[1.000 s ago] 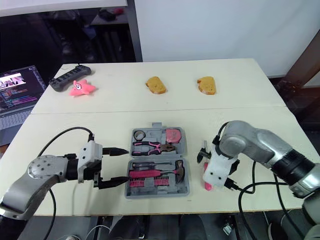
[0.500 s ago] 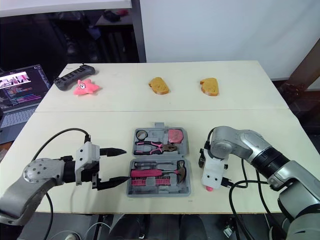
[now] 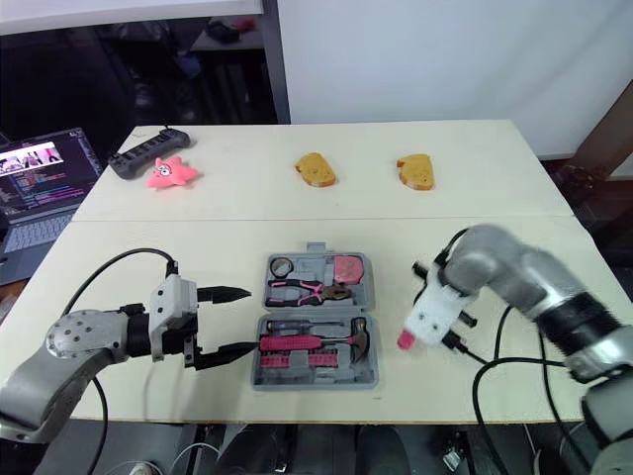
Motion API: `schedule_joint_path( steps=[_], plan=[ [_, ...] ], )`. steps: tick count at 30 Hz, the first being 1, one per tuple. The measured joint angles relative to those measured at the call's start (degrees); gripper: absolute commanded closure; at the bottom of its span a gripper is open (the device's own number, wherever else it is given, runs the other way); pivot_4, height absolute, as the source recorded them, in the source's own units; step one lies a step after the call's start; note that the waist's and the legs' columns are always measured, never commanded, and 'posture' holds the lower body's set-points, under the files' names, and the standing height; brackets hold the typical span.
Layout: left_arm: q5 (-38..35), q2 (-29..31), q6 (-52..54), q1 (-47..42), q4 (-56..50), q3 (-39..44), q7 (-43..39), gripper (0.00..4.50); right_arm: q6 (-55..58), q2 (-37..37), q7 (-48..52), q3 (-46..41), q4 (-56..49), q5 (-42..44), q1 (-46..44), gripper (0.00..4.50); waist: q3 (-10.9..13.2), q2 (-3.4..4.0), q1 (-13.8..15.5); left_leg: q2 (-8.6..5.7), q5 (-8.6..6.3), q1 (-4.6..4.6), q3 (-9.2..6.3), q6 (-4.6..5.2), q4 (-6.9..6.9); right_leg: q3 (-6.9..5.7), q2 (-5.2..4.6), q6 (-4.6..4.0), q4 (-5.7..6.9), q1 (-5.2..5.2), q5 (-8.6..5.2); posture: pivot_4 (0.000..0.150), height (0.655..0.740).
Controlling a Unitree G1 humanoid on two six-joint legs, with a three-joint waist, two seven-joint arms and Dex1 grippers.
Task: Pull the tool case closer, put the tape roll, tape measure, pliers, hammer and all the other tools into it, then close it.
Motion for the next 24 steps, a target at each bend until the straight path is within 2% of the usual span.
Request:
schedule_joint_path(
  steps=[2, 3, 5, 6, 7, 11, 15, 19, 24],
  plan=[
    [-0.09, -0.46, 0.0, -0.03, -0.14, -0.05, 0.43, 0.0, 28.81, 1.91, 0.72, -5.05, -9.14, 8.67, -0.25, 4.18, -0.01, 0.01, -0.28, 0.02, 0.0, 0.03, 0.01, 0.0, 0.0, 0.04, 0.03, -0.05, 0.03, -0.03, 0.03, 0.15, 0.74],
    [-0.12, -0.6, 0.04, -0.02, -0.21, -0.05, 0.66, 0.0, 38.99, 3.25, 0.2, -5.69, -10.52, 10.31, -1.47, 4.18, -0.01, 0.01, -0.23, 0.02, 0.0, 0.03, 0.0, 0.0, 0.0, 0.03, 0.03, -0.08, 0.03, -0.03, 0.04, 0.15, 0.74],
    [-0.21, -1.01, 0.75, -0.13, -0.4, -0.21, 1.16, 0.0, 70.61, 10.59, -5.72, -8.55, -8.83, 12.4, -7.01, 4.18, -0.03, -0.03, -0.08, -0.02, 0.01, -0.03, 0.0, -0.02, 0.0, 0.04, -0.01, -0.32, 0.02, -0.08, -0.01, 0.15, 0.74],
    [-0.39, -1.1, 0.97, -0.13, -0.71, -0.26, 1.29, 0.0, 82.48, 12.37, -8.93, -10.57, -7.48, 13.46, -8.2, 4.18, -0.05, -0.01, 0.32, -0.04, 0.01, -0.14, -0.05, -0.03, 0.02, 0.01, -0.04, -0.34, 0.02, -0.18, -0.01, 0.15, 0.74],
    [-0.46, -1.09, 1.04, -0.1, -0.77, -0.25, 1.32, 0.0, 88.23, 12.6, -11.1, -12.04, -6.64, 14.39, -7.83, 4.18, -0.06, -0.01, 1.01, -0.09, 0.01, -0.27, -0.17, -0.03, 0.03, -0.1, -0.07, -0.3, -0.02, -0.22, 0.01, 0.15, 0.74],
    [-0.59, -1.06, 1.12, 0.02, -0.56, -0.1, 1.32, 0.0, 95.64, 12.64, -21.58, -17.12, -3.73, 19.67, 0.48, 4.18, -0.08, -0.04, 3.01, -0.22, 0.04, -1.01, -0.13, -0.08, 0.15, -0.14, -0.19, -0.12, -0.07, -0.83, 0.11, 0.15, 0.74],
    [-0.82, -1.02, 1.23, -0.45, -0.5, -0.12, 1.28, 0.0, 96.11, 14.51, -33.81, -22.24, -3.86, 30.15, 6.64, 4.18, -0.08, -0.03, 2.6, -0.2, 0.22, -1.41, 0.28, -0.36, 0.15, -0.05, -0.17, -0.05, 0.05, -1.44, 0.15, 0.15, 0.74],
    [-1.05, -0.99, 1.24, -0.66, -0.53, -0.14, 1.02, 0.0, 96.1, 24.79, -52.91, -30.49, -7.43, 35.93, 13.0, 4.18, -0.12, -0.08, 1.49, -0.1, 0.29, -1.33, 0.32, -0.45, 0.11, -0.12, -0.04, -0.15, 0.16, -1.41, 0.21, 0.15, 0.74],
    [-1.13, -0.92, 1.26, -0.53, -0.53, -0.13, 0.94, 0.0, 96.11, 36.31, -72.06, -38.46, -9.04, 35.82, 15.67, 4.18, -0.28, -0.29, 1.13, -0.08, 0.2, -0.69, 0.3, -0.27, 0.07, -0.1, 0.09, -0.22, 0.11, -0.75, 0.35, 0.15, 0.74]
  ],
)
